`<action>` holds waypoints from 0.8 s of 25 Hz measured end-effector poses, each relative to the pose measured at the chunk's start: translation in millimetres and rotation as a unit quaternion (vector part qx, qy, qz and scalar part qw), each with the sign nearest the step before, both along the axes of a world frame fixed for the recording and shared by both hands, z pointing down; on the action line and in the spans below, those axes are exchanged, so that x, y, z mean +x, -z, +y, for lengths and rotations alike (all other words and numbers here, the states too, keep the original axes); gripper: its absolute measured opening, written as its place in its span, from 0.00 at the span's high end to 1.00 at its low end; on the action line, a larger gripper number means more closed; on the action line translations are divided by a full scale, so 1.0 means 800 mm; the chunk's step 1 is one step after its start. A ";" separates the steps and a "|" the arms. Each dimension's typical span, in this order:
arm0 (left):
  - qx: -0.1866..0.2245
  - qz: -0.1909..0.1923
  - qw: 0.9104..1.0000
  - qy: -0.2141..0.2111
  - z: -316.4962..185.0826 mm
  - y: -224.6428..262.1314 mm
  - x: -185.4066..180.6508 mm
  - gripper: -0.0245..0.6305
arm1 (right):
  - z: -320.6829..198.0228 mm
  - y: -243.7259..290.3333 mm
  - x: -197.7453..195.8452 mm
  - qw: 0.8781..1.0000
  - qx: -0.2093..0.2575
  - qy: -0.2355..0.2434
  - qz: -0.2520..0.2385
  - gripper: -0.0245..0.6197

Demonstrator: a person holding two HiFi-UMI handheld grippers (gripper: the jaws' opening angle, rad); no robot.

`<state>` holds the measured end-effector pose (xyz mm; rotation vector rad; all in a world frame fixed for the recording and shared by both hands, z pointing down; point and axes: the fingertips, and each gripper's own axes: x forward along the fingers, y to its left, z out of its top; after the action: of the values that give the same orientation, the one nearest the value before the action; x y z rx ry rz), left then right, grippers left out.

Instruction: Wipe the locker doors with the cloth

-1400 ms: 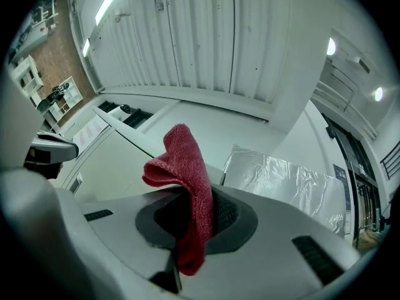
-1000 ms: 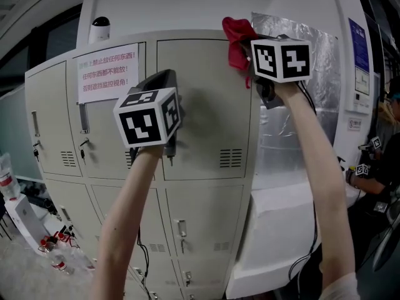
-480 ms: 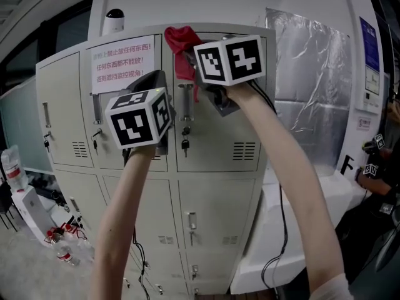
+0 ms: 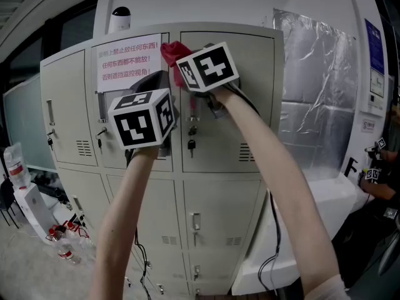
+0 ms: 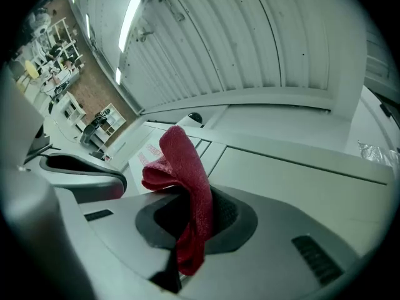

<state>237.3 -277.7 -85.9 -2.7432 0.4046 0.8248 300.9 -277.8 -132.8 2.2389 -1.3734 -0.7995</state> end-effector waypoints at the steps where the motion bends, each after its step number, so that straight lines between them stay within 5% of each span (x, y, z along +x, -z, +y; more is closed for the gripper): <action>1: 0.001 -0.001 1.000 0.000 0.000 -0.001 0.001 0.94 | 0.001 0.000 0.001 1.000 0.000 -0.001 0.003 0.92; 20: -0.006 -0.010 0.999 -0.039 0.028 -0.023 0.035 0.94 | 0.148 -0.001 0.089 0.996 0.044 -0.075 -0.001 0.92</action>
<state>265.5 -255.5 -67.1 -2.7912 0.2999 0.8167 372.1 -159.3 -132.0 2.3786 -1.1749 -0.8192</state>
